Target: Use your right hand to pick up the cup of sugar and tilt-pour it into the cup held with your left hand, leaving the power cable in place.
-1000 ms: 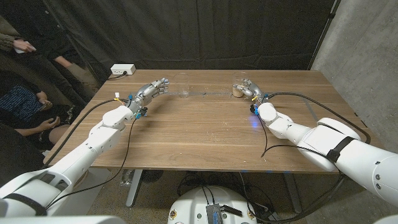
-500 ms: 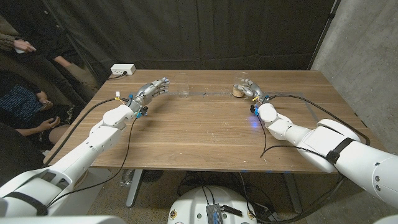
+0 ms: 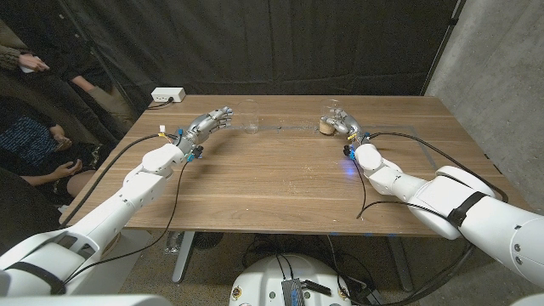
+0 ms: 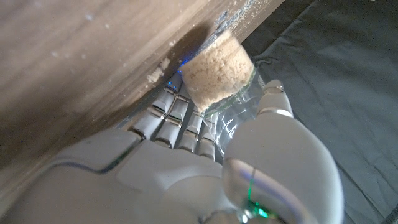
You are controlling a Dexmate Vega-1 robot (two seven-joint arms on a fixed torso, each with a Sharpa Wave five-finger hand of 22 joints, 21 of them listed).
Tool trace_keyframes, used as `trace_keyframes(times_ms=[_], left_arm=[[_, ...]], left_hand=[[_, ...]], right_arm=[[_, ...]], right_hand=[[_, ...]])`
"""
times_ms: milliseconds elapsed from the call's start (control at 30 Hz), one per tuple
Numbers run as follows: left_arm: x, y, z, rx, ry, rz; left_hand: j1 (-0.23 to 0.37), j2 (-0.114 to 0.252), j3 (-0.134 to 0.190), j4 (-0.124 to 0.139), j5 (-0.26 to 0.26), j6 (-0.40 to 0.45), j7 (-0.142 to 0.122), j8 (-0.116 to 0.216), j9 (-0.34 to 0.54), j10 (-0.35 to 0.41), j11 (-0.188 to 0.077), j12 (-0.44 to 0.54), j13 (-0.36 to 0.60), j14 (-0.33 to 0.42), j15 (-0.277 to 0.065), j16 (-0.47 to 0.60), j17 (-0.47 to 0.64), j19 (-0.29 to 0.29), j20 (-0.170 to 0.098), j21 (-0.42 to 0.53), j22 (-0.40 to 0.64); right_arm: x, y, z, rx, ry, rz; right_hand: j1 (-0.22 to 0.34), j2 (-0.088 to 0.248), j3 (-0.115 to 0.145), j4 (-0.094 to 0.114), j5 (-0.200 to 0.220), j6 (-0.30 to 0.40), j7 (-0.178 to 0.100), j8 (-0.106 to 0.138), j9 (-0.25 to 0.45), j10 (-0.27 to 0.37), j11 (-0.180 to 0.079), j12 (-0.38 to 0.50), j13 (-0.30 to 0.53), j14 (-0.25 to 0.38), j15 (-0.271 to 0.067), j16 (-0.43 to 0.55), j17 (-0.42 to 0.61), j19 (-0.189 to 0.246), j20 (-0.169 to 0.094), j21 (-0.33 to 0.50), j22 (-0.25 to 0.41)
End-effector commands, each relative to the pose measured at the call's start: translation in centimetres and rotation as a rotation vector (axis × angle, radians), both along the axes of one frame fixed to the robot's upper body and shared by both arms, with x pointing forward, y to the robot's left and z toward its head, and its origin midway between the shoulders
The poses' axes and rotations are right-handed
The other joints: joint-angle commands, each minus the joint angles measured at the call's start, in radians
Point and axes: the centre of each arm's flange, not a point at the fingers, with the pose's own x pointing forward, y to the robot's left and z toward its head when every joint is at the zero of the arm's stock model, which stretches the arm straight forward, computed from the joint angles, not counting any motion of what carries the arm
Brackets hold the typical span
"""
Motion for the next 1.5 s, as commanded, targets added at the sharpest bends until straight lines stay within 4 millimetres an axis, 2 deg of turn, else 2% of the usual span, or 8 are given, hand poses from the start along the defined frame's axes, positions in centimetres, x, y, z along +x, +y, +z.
trace_keyframes(times_ms=[33, 433, 1033, 1333, 1500], left_arm=[[-0.3, -0.7, -0.1, 0.033, -0.020, 0.005], [-0.4, -1.2, -0.3, 0.041, -0.020, 0.001], [-0.6, -0.9, -0.3, 0.057, -0.030, 0.003], [-1.8, -0.7, -0.4, 0.098, -0.057, 0.033], [-3.1, -0.5, -1.1, 0.113, -0.076, 0.058]], left_hand=[[0.008, 0.002, 0.005, -0.001, 0.007, 0.008, -0.003, -0.003, 0.002, 0.012, 0.001, 0.000, 0.003, 0.009, -0.074, 0.002, 0.003, 0.008, -0.003, -0.002, 0.002], [0.014, -0.002, 0.008, -0.008, 0.006, 0.006, -0.006, -0.005, 0.002, 0.011, -0.001, -0.002, 0.004, 0.010, -0.075, 0.002, 0.003, 0.009, -0.005, -0.003, 0.002], [0.038, -0.023, 0.012, -0.029, 0.004, 0.003, -0.009, -0.008, 0.003, 0.007, -0.008, -0.006, 0.005, 0.014, -0.078, 0.001, 0.001, 0.017, -0.010, -0.003, 0.001], [0.048, -0.038, 0.010, -0.040, 0.004, 0.009, -0.016, -0.006, 0.004, 0.010, -0.009, -0.006, 0.006, 0.015, -0.079, 0.000, 0.000, 0.023, -0.017, -0.002, 0.001], [0.052, -0.042, 0.010, -0.044, 0.004, 0.009, -0.019, -0.005, 0.005, 0.012, -0.011, -0.005, 0.007, 0.017, -0.084, 0.001, 0.001, 0.023, -0.017, -0.002, 0.001]], right_arm=[[-1.8, -1.3, 1.1, 0.004, -0.123, 0.048], [-3.0, -2.5, 1.6, 0.001, -0.188, 0.089], [-4.5, -4.1, 3.0, -0.107, -0.271, 0.107], [-4.9, -4.4, 3.1, -0.120, -0.286, 0.114], [-5.1, -4.6, 3.1, -0.122, -0.293, 0.114]], right_hand=[[0.015, 0.001, -0.002, 0.000, -0.003, 0.019, -0.005, 0.013, 0.008, 0.012, -0.004, 0.012, 0.011, 0.005, -0.190, -0.007, 0.004, -0.005, -0.135, 0.002, 0.002], [0.017, -0.003, -0.004, 0.004, -0.005, 0.025, -0.009, 0.028, 0.021, 0.021, -0.006, 0.027, 0.026, 0.009, -0.189, -0.022, 0.002, -0.012, -0.127, -0.001, -0.001], [0.021, -0.008, -0.003, 0.008, -0.007, 0.034, -0.010, 0.053, 0.042, 0.023, -0.003, 0.035, 0.038, 0.020, -0.189, -0.050, -0.012, -0.026, -0.119, -0.010, -0.010], [0.021, -0.006, -0.002, 0.010, -0.008, 0.036, -0.009, 0.062, 0.050, 0.026, -0.001, 0.038, 0.040, 0.026, -0.189, -0.060, -0.017, -0.027, -0.118, -0.011, -0.015], [0.022, -0.005, -0.002, 0.011, -0.009, 0.042, -0.007, 0.069, 0.054, 0.025, -0.003, 0.037, 0.041, 0.029, -0.189, -0.066, -0.019, -0.028, -0.117, -0.013, -0.017]])
